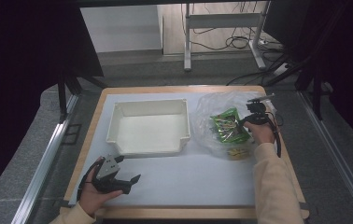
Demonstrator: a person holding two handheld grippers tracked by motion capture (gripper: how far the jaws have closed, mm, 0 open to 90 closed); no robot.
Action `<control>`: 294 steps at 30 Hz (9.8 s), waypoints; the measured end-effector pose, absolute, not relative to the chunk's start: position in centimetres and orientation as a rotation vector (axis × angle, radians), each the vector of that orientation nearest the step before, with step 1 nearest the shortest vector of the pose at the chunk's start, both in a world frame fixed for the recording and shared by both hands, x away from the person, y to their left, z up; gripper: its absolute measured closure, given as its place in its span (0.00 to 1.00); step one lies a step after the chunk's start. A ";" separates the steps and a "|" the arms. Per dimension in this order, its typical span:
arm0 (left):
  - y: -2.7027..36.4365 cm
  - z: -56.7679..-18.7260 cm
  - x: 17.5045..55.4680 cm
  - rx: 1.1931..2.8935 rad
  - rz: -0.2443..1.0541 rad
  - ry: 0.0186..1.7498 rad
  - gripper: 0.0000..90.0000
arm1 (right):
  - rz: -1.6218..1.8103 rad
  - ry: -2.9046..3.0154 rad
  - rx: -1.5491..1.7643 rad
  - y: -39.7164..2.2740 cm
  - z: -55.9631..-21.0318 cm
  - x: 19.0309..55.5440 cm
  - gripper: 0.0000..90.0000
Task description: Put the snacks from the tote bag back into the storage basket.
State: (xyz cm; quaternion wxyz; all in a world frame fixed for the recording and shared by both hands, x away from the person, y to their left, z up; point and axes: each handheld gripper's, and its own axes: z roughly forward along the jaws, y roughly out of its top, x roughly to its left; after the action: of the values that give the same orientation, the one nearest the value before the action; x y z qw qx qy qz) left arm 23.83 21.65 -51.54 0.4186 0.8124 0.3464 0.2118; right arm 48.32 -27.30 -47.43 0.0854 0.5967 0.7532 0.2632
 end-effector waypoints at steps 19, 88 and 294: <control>21.6 -51.5 23.8 2.040 0.532 0.868 0.10 | 0.940 2.086 1.734 -30.0 -44.3 46.2 1.00; 21.7 -51.5 23.6 2.037 0.538 0.873 0.10 | 1.344 2.074 1.525 -23.5 -40.7 44.5 1.00; 22.5 -50.9 23.4 1.986 0.537 0.873 0.10 | 1.536 2.241 1.456 -0.4 -46.4 44.1 1.00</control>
State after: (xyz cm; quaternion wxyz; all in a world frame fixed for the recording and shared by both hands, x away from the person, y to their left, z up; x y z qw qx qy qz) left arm 23.38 22.52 -50.86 0.4379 0.7988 0.3514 0.2160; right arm 44.11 -0.45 -46.44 0.0295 0.4723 0.7266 0.4982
